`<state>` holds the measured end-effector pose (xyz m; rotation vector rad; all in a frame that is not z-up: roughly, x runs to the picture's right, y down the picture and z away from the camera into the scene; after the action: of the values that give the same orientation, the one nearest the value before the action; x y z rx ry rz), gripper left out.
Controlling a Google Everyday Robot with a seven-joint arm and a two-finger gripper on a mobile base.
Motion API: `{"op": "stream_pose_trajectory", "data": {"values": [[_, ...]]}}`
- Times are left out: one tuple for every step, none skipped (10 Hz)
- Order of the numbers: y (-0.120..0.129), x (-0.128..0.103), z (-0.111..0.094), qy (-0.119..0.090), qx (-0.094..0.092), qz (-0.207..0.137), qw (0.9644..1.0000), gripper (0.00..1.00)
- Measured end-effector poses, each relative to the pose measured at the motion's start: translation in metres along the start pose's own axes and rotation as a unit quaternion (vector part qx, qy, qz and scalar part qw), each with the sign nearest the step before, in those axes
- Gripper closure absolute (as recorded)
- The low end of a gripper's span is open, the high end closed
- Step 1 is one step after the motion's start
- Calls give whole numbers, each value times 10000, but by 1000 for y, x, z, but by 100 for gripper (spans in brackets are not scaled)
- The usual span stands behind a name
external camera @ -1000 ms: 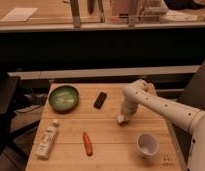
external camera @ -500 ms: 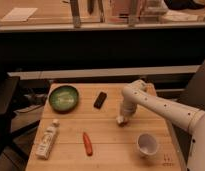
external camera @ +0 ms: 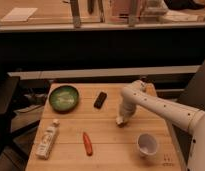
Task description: Wipe the white sponge on the table
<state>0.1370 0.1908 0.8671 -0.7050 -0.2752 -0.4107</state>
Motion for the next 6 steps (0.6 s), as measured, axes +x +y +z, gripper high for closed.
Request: {"op": "stream_pose_trajectory", "data": {"values": [[1,-3,1,13,-13,-57,10000,99],[0,-4,0,13,-18,-74,10000,99],[1,-4,0,9,-13,-68,10000,99],[1,-4,0,9,-15,-71,10000,99],[1,-7,1,19,-28,-122,9999,99],[1,-7,1,19,-28,-122,9999,99]]}}
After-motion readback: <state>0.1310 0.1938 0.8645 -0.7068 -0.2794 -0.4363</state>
